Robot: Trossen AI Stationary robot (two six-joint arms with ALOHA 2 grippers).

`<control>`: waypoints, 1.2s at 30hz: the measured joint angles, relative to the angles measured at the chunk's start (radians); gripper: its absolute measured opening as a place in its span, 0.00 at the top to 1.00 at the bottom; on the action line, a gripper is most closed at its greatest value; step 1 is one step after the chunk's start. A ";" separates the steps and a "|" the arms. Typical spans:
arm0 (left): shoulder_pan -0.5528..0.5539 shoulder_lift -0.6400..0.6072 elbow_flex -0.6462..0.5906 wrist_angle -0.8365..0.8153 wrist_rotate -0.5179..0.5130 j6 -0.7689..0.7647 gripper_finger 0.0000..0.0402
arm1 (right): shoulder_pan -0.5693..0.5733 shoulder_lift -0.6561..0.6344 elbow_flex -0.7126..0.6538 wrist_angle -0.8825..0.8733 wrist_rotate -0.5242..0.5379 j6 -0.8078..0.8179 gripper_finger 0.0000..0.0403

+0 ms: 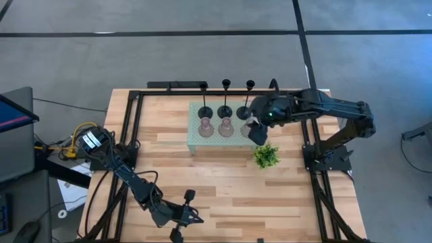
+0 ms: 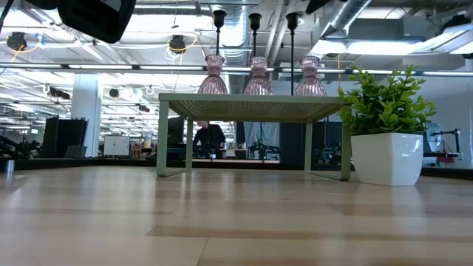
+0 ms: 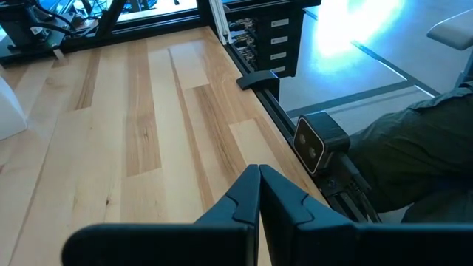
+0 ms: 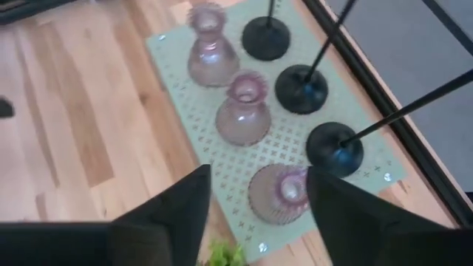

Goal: Pick & Place candle stick holders
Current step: Return to Home Position

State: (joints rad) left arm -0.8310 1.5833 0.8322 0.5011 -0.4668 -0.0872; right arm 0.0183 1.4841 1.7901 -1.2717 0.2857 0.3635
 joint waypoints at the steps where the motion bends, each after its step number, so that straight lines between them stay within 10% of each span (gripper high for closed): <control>1: 0.000 0.000 0.000 0.000 0.000 0.000 0.98 | 0.011 0.000 0.001 -0.007 0.001 -0.003 0.51; 9: 0.014 0.000 0.000 0.003 -0.001 0.004 0.98 | 0.107 0.000 0.000 -0.098 0.026 -0.007 0.97; 36: 0.034 0.000 0.000 0.021 -0.007 0.003 0.98 | 0.542 -0.047 -0.011 -0.048 0.338 -0.018 1.00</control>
State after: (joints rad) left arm -0.7971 1.5833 0.8322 0.5217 -0.4736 -0.0837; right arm 0.5604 1.4374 1.7792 -1.3197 0.6241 0.3454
